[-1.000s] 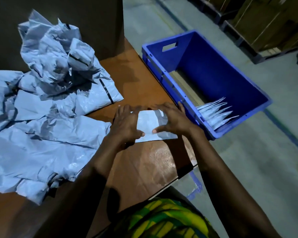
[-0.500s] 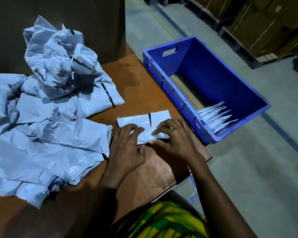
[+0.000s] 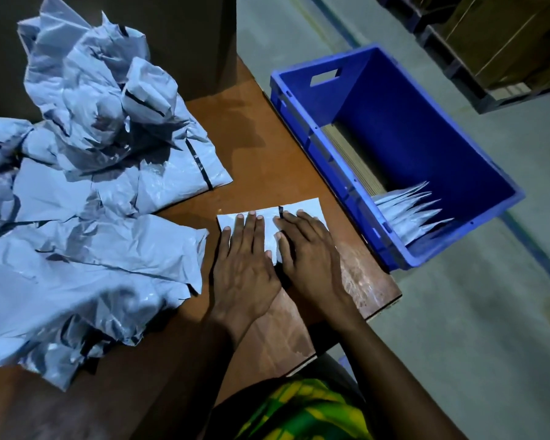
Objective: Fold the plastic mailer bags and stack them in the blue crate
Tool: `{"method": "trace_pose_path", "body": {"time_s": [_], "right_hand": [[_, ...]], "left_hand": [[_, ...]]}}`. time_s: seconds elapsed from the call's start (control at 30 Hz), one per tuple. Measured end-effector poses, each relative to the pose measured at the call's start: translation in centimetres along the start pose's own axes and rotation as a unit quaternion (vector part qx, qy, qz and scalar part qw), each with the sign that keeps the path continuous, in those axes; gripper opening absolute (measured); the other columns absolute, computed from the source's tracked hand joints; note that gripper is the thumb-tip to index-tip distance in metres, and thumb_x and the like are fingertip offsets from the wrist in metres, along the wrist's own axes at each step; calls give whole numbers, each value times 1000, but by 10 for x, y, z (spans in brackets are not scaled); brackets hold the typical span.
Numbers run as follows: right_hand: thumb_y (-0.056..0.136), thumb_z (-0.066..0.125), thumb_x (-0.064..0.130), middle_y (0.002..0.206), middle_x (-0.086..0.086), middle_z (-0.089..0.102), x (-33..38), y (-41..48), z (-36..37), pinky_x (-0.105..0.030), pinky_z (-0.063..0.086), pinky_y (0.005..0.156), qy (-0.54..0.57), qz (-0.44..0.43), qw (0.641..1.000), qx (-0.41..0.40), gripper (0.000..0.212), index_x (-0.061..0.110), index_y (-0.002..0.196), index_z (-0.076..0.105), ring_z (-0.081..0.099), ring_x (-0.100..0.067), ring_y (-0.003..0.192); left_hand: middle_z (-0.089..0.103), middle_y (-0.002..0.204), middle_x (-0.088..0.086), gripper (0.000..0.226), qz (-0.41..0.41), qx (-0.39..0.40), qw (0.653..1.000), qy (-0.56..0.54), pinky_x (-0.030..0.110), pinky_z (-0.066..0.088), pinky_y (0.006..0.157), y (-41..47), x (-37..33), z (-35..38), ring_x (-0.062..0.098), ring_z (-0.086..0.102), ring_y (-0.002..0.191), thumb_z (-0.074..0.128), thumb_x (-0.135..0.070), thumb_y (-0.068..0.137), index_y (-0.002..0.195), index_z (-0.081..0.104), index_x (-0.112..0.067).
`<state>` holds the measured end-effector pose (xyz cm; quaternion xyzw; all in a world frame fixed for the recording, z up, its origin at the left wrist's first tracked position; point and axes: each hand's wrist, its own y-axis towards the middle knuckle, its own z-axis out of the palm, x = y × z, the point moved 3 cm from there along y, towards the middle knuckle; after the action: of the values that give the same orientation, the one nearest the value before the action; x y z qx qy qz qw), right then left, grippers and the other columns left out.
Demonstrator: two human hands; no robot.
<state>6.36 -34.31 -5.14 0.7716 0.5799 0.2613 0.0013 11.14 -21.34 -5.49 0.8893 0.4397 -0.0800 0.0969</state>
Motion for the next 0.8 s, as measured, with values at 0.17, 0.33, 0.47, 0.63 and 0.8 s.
{"method": "trace_pose_path", "body": {"time_s": [0.17,0.33,0.47,0.63,0.8], "right_hand": [[105,53,23,135,-1,69,1,4,9,-43,36,119,2,21,999,-27,31,16,128,72,53,-23,139],[103,50,23,136,-1,68,8,3,8,-45,33,120,-40,19,999,-31,34,16,128,72,54,-24,138],[95,48,29,133,-2,71,18,19,4,-46,26,122,-54,-17,998,-9,40,18,120,76,58,-25,134],[108,40,35,150,3,60,26,21,21,-42,30,123,21,-96,992,76,43,24,140,66,44,-19,148],[110,33,55,167,8,36,-3,10,10,-42,15,130,-39,-52,993,104,58,27,160,41,18,-11,159]], "left_hand": [[32,166,15,66,-17,0,999,-29,50,21,126,3,0,5,30,29,155,22,-32,99,157,38,-3],[35,165,15,63,-3,-19,999,-32,48,18,127,1,5,2,33,32,153,30,-35,101,157,41,-8],[46,157,17,56,-101,-113,981,-122,48,26,123,-10,26,-4,37,39,149,42,-38,103,148,54,-6],[41,160,20,53,-108,-149,976,-114,40,18,126,-16,39,1,37,31,153,35,-28,109,151,45,4],[29,168,15,56,-105,-131,983,-79,40,12,128,-20,42,4,30,17,159,32,-30,110,159,34,-1]]}}
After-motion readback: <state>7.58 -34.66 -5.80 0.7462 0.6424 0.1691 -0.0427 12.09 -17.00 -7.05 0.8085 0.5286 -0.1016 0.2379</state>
